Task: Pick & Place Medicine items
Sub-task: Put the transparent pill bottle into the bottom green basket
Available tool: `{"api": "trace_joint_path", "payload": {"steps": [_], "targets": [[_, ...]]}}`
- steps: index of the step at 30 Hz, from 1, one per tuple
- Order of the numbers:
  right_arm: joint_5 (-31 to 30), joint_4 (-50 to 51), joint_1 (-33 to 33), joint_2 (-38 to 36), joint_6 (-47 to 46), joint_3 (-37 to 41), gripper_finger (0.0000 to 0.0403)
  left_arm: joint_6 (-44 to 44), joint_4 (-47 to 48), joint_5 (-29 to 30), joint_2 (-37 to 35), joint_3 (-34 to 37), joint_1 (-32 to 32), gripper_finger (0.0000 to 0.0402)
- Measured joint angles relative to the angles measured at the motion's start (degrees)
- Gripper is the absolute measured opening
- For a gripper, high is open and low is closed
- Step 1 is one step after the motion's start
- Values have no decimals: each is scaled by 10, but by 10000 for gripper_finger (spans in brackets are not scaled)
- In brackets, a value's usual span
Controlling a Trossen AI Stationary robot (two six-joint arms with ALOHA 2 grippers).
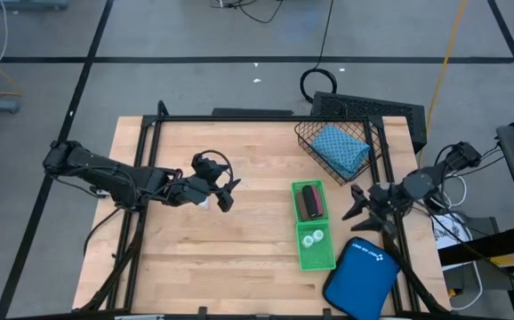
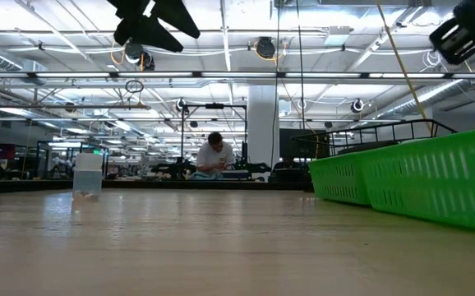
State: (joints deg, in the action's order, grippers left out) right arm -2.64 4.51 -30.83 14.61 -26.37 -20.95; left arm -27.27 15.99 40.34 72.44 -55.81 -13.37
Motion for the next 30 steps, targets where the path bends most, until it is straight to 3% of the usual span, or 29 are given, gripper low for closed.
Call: {"api": "trace_joint_path", "payload": {"steps": [8, 14, 30], "targets": [[113, -1, 0, -76, 2, 0, 172, 0, 0, 0, 0, 0, 0, 267], [119, 3, 0, -146, 17, 0, 170, 0, 0, 0, 0, 0, 0, 267], [164, 0, 0, -144, 34, -10, 172, 0, -4, -8, 0, 0, 0, 267]]}}
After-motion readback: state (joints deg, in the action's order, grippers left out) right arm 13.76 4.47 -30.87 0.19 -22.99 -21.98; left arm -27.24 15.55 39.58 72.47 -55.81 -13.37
